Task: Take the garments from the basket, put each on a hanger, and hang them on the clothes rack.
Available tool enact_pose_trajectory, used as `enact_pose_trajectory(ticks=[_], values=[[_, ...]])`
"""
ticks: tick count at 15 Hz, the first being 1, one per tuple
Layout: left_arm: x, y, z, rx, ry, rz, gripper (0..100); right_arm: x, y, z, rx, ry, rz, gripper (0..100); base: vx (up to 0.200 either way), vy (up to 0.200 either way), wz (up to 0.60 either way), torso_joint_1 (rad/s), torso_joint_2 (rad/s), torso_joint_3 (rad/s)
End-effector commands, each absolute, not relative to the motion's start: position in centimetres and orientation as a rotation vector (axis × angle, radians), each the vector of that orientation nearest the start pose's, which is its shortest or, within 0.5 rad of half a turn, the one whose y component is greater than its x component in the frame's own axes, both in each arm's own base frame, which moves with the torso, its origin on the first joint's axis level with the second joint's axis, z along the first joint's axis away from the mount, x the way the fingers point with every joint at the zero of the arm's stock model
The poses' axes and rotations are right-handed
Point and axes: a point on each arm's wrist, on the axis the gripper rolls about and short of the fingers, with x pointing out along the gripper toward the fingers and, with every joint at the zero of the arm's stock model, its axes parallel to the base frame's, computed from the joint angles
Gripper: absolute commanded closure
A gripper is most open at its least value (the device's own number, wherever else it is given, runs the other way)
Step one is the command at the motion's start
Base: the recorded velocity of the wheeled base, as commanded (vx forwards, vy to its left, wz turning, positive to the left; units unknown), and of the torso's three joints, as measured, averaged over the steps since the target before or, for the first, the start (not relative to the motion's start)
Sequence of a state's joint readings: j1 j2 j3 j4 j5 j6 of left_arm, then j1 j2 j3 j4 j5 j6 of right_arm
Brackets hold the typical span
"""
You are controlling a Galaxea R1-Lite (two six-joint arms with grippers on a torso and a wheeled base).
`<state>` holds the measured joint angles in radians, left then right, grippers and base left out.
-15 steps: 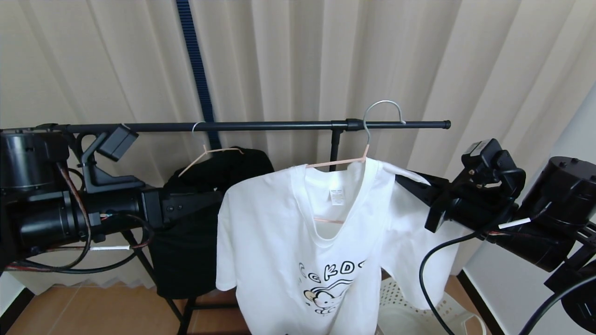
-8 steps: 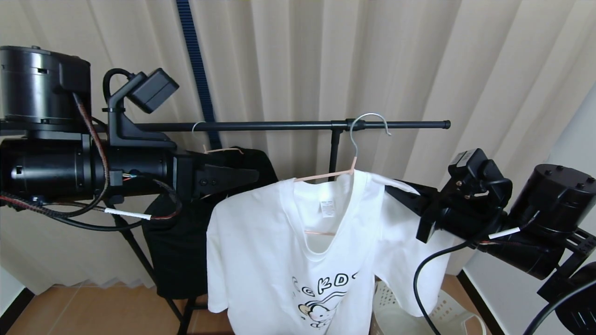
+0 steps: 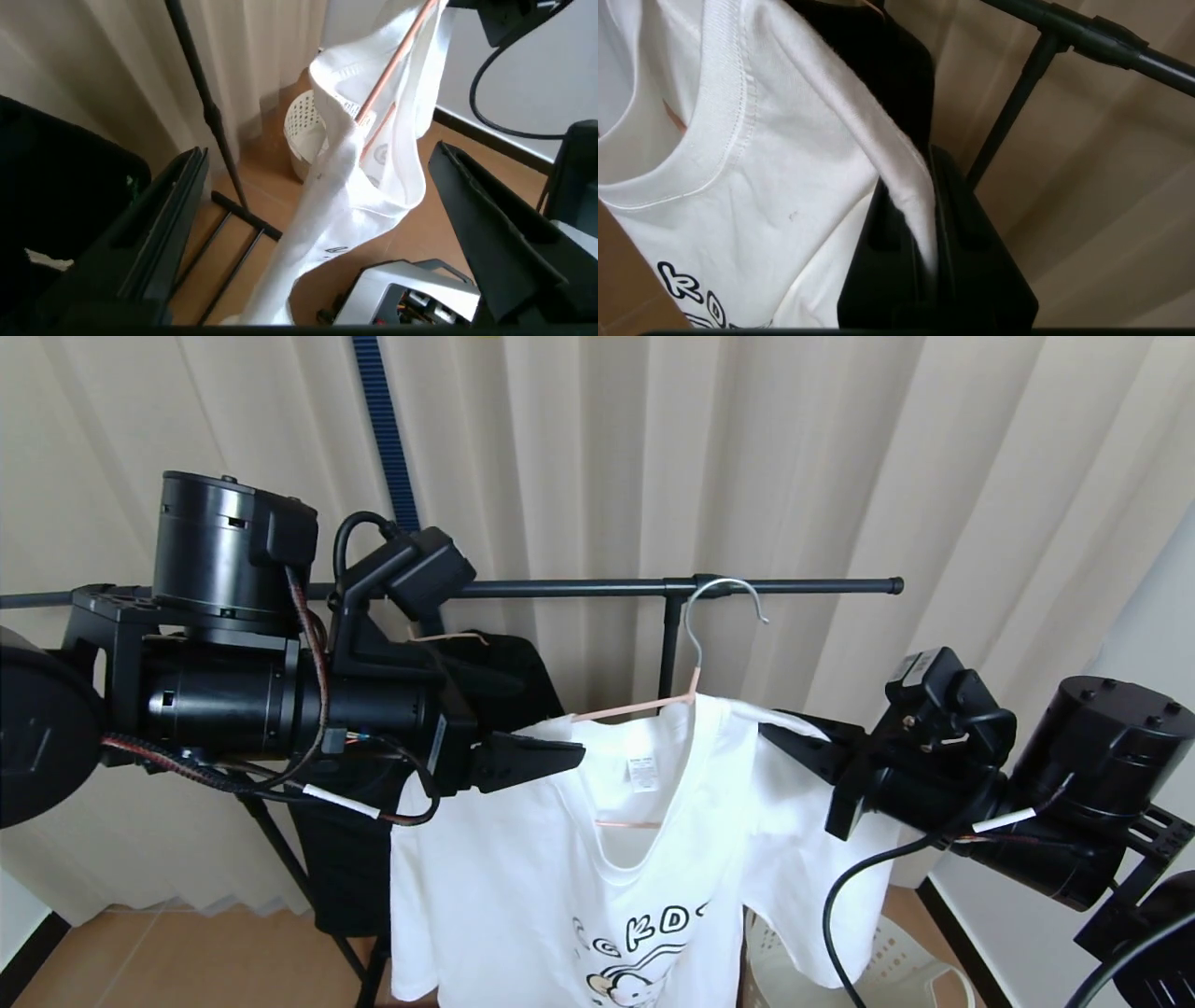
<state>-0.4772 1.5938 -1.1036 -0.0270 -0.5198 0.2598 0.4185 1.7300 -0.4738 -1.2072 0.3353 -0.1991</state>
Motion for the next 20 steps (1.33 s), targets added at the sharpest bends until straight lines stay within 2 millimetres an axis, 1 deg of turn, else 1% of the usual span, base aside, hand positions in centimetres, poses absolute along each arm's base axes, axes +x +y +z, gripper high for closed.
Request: enact_pose_trajectory(ticks=[1,3,7,10,14,18,19,20], values=[[25.2,-14.4,23.4,0.232,0.361,-1.070,0,24.7,11.9,14.8,-0.193,-0.023,0.759,100,0.000,0.000,0.00,0.000,0.00,0.000],[25.6,-14.7,22.7,0.270,0.352,-1.113,0,24.6,12.0,14.7,-0.194,-0.020,0.767,100,0.000,0.000,0.00,0.000,0.00,0.000],[26.0,-15.0,22.1,0.302,0.332,-1.175,0,24.3,12.1,14.7,-0.193,-0.024,0.774,100,0.000,0.000,0.00,0.000,0.00,0.000],[26.3,-15.2,21.7,0.302,0.344,-1.179,0,24.2,12.2,14.9,-0.195,-0.030,0.778,100,0.000,0.000,0.00,0.000,0.00,0.000],[26.4,-15.4,21.4,0.301,0.353,-1.186,0,23.2,13.0,15.1,-0.194,-0.042,0.820,100,0.000,0.000,0.00,0.000,0.00,0.000],[26.4,-15.4,21.3,0.302,0.356,-1.186,0,23.1,13.0,15.3,-0.193,-0.050,0.821,100,0.000,0.000,0.00,0.000,0.00,0.000],[26.3,-15.4,21.2,0.302,0.361,-1.185,100,23.1,13.0,15.3,-0.192,-0.050,0.821,100,0.000,0.000,0.00,0.000,0.00,0.000],[26.3,-15.4,21.1,0.302,0.363,-1.186,100,23.1,13.0,15.3,-0.192,-0.049,0.820,100,0.000,0.000,0.00,0.000,0.00,0.000]])
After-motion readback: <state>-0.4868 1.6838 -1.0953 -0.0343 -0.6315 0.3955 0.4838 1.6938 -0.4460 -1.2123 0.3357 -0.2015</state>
